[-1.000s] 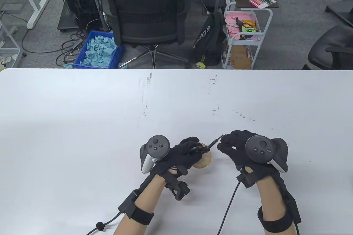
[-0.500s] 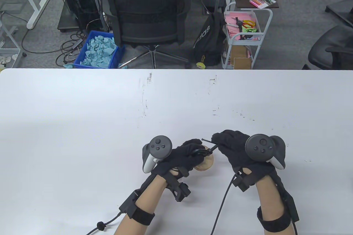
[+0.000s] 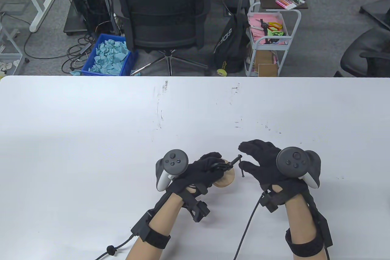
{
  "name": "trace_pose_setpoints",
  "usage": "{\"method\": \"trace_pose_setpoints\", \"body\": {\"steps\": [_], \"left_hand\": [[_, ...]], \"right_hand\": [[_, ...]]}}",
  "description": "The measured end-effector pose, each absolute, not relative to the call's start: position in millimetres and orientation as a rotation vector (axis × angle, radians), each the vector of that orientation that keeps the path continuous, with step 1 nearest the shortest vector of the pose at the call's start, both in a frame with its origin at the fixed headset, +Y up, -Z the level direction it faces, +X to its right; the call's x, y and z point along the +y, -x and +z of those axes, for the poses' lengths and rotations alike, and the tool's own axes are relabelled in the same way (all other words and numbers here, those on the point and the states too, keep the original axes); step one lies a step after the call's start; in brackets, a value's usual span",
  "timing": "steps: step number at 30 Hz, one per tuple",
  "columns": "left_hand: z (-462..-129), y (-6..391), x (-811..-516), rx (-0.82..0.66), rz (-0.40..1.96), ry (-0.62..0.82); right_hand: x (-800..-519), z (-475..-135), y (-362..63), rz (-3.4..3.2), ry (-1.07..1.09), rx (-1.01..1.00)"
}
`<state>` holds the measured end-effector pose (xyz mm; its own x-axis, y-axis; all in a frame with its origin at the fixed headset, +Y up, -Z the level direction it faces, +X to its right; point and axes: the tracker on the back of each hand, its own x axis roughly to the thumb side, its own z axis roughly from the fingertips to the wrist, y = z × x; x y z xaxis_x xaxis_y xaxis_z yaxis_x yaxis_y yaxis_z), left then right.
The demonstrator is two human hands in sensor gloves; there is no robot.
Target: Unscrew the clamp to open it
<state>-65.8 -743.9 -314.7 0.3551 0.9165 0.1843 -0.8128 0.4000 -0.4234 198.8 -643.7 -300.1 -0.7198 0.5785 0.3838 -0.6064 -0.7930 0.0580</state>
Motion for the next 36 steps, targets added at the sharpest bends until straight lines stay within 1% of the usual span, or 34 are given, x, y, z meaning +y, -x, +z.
{"method": "trace_pose_setpoints", "body": {"steps": [6, 17, 24, 27, 31, 36], "left_hand": [[-315, 65, -746, -0.427, 1.117, 0.284], [-312, 59, -746, -0.455, 1.124, 0.302], [-314, 69, -745, -0.413, 1.129, 0.265], [-315, 70, -746, -0.406, 1.128, 0.264], [-313, 66, -746, -0.425, 1.132, 0.274], [-311, 60, -744, -0.455, 1.092, 0.278]], "right_hand": [[-644, -302, -194, 2.448, -0.543, -0.089], [-645, -301, -188, 2.451, -0.551, -0.181], [-640, -299, -200, 2.460, -0.460, -0.264], [-639, -300, -205, 2.479, -0.413, -0.223], [-645, -303, -205, 2.549, -0.384, -0.137], [-646, -303, -197, 2.500, -0.474, -0.114]]}}
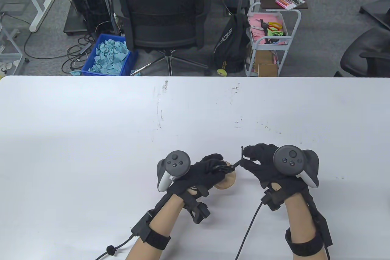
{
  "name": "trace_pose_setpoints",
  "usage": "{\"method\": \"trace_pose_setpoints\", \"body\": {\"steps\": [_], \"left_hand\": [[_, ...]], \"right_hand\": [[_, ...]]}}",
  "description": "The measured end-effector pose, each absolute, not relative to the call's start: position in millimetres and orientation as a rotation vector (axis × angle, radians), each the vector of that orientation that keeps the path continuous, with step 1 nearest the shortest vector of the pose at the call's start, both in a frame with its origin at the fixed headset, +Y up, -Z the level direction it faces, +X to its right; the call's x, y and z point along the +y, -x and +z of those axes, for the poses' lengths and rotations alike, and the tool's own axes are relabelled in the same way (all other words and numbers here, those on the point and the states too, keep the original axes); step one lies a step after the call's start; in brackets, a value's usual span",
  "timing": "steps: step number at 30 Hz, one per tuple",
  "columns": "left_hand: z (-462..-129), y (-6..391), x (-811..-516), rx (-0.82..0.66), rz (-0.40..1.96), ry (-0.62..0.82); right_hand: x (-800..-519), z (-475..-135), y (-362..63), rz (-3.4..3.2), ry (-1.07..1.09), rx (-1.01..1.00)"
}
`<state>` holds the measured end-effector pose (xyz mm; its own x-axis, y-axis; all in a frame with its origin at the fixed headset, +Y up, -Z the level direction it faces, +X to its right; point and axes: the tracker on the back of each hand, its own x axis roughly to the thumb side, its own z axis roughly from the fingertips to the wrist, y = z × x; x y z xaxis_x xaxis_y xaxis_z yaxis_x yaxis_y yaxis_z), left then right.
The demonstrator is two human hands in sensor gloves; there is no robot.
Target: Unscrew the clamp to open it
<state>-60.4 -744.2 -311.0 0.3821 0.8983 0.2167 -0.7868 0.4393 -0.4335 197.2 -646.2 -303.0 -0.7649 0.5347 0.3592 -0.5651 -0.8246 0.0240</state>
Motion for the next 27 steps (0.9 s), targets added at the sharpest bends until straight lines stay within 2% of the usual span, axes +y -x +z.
{"method": "trace_pose_setpoints", "body": {"steps": [5, 13, 22, 25, 27], "left_hand": [[-311, 60, -745, -0.454, 1.105, 0.293], [-312, 62, -746, -0.442, 1.126, 0.302], [-313, 66, -746, -0.431, 1.121, 0.302], [-316, 72, -743, -0.418, 1.142, 0.286], [-317, 78, -740, -0.410, 1.160, 0.270]], "right_hand": [[-644, -300, -188, 2.423, -0.584, -0.121], [-643, -298, -180, 2.393, -0.646, -0.120], [-644, -299, -181, 2.363, -0.646, -0.123], [-643, -300, -187, 2.303, -0.608, -0.209], [-646, -303, -194, 2.298, -0.540, -0.192]]}}
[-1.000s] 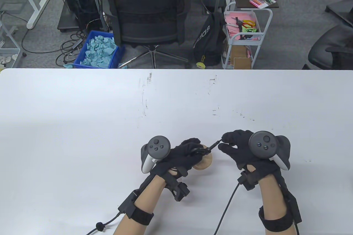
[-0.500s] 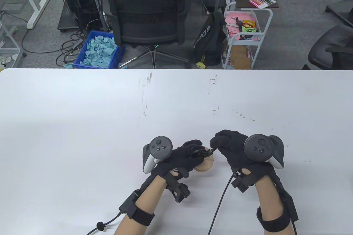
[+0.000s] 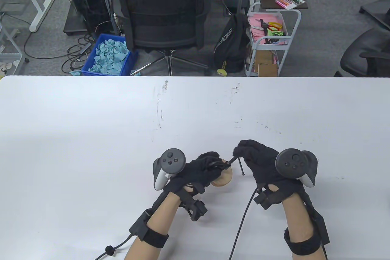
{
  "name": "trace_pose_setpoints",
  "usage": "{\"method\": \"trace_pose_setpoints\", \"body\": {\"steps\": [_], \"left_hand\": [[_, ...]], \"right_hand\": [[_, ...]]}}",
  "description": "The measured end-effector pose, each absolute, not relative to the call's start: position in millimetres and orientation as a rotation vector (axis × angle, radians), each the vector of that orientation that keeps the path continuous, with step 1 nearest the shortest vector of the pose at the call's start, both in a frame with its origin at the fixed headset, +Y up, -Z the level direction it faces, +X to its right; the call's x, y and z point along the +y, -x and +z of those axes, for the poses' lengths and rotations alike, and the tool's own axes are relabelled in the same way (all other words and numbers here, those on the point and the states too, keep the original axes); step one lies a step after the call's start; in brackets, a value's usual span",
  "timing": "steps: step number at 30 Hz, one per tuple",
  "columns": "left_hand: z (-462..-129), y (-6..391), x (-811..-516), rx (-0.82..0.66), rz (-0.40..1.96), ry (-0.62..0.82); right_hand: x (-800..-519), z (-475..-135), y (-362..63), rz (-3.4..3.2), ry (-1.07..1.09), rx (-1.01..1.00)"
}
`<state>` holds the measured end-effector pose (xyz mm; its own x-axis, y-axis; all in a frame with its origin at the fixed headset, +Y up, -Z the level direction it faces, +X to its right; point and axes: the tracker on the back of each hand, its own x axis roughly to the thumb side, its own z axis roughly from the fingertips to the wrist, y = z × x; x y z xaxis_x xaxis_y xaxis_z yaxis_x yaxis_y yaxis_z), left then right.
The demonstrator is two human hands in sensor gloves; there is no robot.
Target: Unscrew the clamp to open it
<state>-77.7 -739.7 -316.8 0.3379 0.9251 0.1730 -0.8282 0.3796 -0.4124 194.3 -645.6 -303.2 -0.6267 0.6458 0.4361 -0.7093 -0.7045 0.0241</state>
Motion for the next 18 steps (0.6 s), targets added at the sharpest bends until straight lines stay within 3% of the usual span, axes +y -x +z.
{"method": "trace_pose_setpoints", "body": {"steps": [9, 18], "left_hand": [[-319, 90, -730, -0.413, 1.225, 0.235], [-316, 78, -731, -0.481, 1.227, 0.256]], "right_hand": [[-695, -329, -205, 2.278, -0.296, 0.136], [-736, -335, -182, 2.047, -0.284, 0.415]]}}
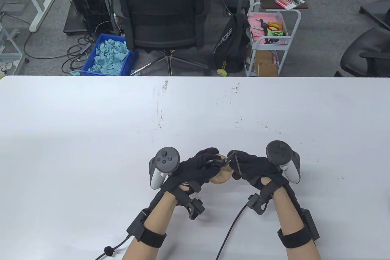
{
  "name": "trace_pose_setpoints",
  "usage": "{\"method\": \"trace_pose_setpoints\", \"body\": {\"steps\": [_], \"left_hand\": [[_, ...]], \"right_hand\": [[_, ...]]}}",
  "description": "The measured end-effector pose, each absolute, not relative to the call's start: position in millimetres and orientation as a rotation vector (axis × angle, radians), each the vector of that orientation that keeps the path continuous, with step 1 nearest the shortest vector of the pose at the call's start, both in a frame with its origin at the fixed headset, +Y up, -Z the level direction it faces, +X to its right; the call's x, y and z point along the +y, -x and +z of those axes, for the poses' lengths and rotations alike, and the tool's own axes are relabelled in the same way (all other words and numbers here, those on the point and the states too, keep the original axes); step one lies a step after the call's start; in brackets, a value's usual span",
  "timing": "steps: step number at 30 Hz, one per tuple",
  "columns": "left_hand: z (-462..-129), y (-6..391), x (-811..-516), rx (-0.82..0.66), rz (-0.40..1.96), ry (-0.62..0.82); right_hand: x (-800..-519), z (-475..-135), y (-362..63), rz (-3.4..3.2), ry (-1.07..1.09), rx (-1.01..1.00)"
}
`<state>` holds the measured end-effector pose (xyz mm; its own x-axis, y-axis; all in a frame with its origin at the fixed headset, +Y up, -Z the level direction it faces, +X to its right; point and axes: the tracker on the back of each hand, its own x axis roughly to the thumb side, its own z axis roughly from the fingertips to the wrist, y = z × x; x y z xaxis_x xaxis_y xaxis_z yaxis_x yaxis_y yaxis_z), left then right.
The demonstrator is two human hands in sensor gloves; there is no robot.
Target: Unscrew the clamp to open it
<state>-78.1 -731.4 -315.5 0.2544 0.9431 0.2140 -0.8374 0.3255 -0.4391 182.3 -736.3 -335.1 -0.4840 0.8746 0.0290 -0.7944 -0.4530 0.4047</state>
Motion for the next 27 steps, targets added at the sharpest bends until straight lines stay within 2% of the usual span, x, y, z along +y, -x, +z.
{"method": "trace_pose_setpoints", "body": {"steps": [7, 15, 22, 27], "left_hand": [[-316, 78, -733, -0.505, 1.207, 0.255], [-317, 80, -733, -0.487, 1.210, 0.247], [-320, 96, -727, -0.444, 1.248, 0.212], [-322, 107, -724, -0.401, 1.269, 0.198]], "right_hand": [[-755, -335, -169, 1.849, -0.250, 0.515], [-751, -335, -174, 1.840, -0.210, 0.540], [-737, -337, -188, 1.859, -0.212, 0.459], [-728, -334, -192, 2.080, -0.115, 0.336]]}}
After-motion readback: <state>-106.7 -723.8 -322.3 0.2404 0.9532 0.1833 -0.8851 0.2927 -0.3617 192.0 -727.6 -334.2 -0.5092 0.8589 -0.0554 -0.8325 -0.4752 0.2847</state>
